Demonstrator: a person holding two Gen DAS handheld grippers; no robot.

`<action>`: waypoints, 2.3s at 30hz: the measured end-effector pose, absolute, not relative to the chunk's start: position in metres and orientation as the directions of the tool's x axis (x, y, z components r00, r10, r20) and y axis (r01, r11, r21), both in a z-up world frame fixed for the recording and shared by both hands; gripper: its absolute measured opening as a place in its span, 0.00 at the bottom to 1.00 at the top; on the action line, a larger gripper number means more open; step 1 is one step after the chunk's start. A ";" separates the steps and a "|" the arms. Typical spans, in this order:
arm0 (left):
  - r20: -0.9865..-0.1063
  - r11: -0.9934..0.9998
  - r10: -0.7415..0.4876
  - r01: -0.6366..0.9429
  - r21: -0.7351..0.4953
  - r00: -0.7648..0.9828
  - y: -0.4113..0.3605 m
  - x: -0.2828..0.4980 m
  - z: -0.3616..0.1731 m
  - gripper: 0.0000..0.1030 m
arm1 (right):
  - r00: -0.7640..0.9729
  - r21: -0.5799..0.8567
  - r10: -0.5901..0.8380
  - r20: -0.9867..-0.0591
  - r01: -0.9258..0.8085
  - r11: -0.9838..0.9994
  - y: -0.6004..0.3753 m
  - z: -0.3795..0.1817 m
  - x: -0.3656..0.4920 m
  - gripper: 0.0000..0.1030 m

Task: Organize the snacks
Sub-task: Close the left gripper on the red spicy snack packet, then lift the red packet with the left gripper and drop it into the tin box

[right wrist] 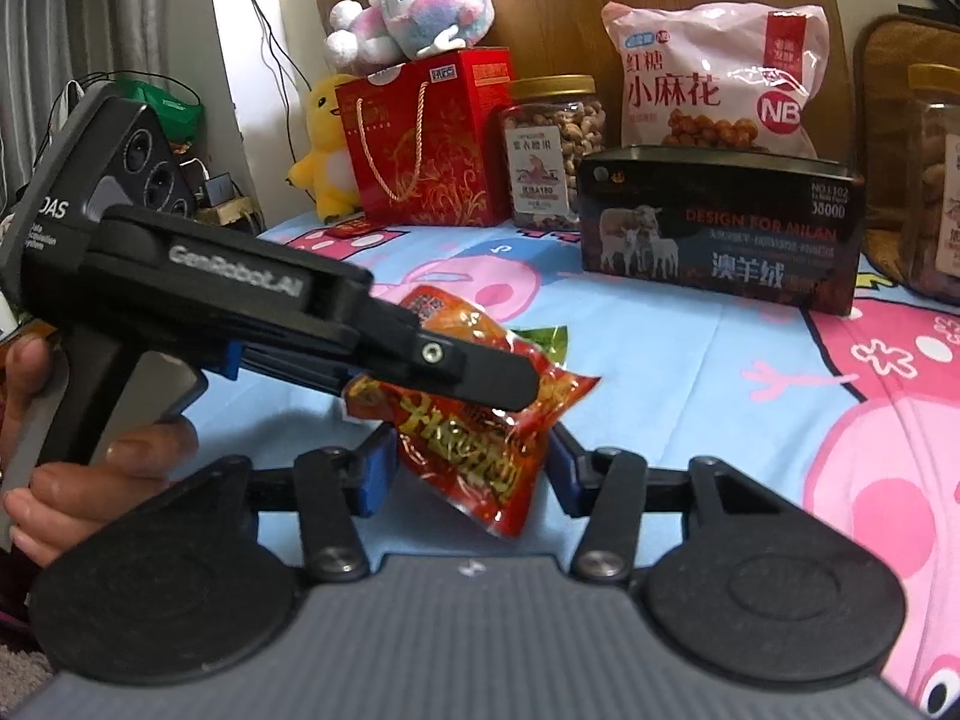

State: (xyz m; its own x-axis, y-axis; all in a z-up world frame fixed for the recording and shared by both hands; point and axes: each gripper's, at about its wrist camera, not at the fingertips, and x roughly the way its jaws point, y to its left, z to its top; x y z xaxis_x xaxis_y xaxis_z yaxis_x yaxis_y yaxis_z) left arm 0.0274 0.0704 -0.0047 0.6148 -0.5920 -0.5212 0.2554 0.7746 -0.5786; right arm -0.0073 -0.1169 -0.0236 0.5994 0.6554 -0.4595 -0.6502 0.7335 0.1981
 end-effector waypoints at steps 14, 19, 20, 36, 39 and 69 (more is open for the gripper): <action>-0.503 0.767 -0.598 0.265 -0.584 0.623 0.072 0.025 -0.004 0.30 | 0.607 0.213 0.666 -0.434 -0.649 0.730 -0.120 -0.024 -0.010 0.52; -0.498 0.763 -0.603 0.268 -0.588 0.623 0.072 0.025 -0.003 0.24 | 0.595 0.224 0.672 -0.441 -0.653 0.724 -0.120 -0.024 -0.007 0.56; -0.496 0.762 -0.603 0.269 -0.589 0.625 0.073 0.025 -0.003 0.19 | 0.592 0.229 0.673 -0.443 -0.651 0.723 -0.120 -0.024 -0.007 0.56; -0.458 0.734 -0.623 0.273 -0.622 0.633 0.084 0.024 0.000 0.16 | 0.560 0.244 0.681 -0.471 -0.659 0.711 -0.117 -0.028 -0.004 0.68; -0.444 0.719 -0.638 0.279 -0.637 0.630 0.086 0.024 0.001 0.16 | 0.557 0.245 0.683 -0.473 -0.662 0.709 -0.116 -0.028 -0.004 0.69; -0.387 0.766 -0.608 0.386 -0.514 0.693 0.053 0.156 0.097 0.18 | 0.761 0.115 0.572 -0.306 -0.567 0.815 -0.137 0.052 0.099 0.40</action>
State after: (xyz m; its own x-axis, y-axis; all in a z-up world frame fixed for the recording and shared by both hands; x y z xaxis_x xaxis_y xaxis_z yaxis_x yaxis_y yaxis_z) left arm 0.1557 0.0525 0.0973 0.6929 -0.6082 -0.3872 0.3856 0.7664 -0.5138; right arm 0.0993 -0.1366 0.0517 0.7609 0.5724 -0.3057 -0.5673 0.8155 0.1148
